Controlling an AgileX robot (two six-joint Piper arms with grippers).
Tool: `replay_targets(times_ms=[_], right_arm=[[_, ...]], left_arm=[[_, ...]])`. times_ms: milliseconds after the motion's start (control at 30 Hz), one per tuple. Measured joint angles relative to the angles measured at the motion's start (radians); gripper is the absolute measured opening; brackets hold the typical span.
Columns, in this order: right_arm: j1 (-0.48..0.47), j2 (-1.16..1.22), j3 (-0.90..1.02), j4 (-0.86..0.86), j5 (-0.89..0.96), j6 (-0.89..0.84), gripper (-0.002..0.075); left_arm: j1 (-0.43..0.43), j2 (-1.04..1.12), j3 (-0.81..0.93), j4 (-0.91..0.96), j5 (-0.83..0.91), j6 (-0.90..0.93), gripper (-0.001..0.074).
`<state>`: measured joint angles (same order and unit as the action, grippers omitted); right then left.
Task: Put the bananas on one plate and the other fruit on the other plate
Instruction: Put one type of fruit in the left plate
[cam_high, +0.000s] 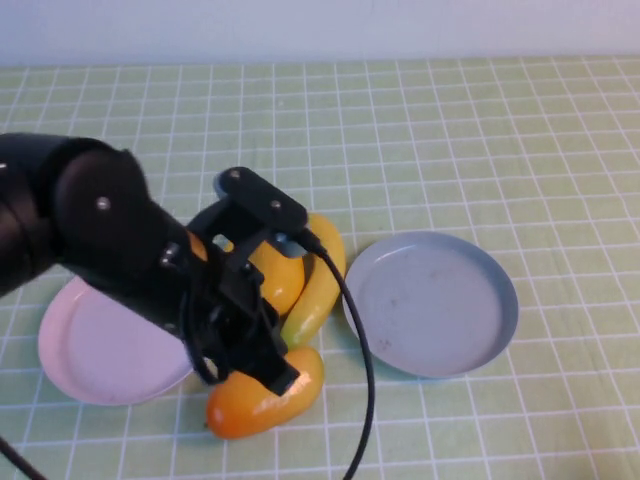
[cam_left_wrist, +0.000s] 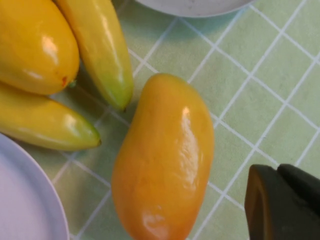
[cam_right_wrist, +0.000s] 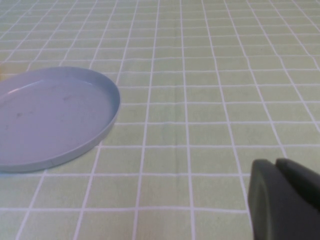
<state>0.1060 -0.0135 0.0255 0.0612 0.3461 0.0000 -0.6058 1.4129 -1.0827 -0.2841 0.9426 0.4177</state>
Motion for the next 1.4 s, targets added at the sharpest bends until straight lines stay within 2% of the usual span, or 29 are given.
replay_targets(times_ms=[100,167,367,433,500,700,900,1267,1400], right_arm=[[0.000,0.000,0.000,0.000,0.000,0.000,-0.0015],[0.000,0.000,0.000,0.000,0.000,0.000,-0.0015],[0.000,0.000,0.000,0.000,0.000,0.000,-0.0015],[0.000,0.000,0.000,0.000,0.000,0.000,-0.0015],[0.000,0.000,0.000,0.000,0.000,0.000,-0.0015],[0.000,0.000,0.000,0.000,0.000,0.000,-0.0015],[0.000,0.000,0.000,0.000,0.000,0.000,-0.0015],[0.000,0.000,0.000,0.000,0.000,0.000,-0.0015],[0.000,0.000,0.000,0.000,0.000,0.000,-0.0015]], left_arm=[[-0.043,0.058,-0.038,0.061,0.013,-0.006,0.0019],[-0.056,0.092,-0.069,0.092,0.038,-0.006,0.0091],[-0.060,0.198,-0.142,0.158,0.086,0.006,0.0512],[-0.060,0.221,-0.150,0.168,0.088,0.018,0.0608],[-0.062,0.242,-0.149,0.173,0.090,0.033,0.0657],[-0.100,0.275,-0.150,0.179,0.095,0.046,0.0668],[-0.149,0.323,-0.150,0.262,0.083,0.011,0.0668],[-0.152,0.412,-0.152,0.343,0.070,-0.063,0.0668],[-0.152,0.414,-0.152,0.349,0.069,-0.119,0.0606]])
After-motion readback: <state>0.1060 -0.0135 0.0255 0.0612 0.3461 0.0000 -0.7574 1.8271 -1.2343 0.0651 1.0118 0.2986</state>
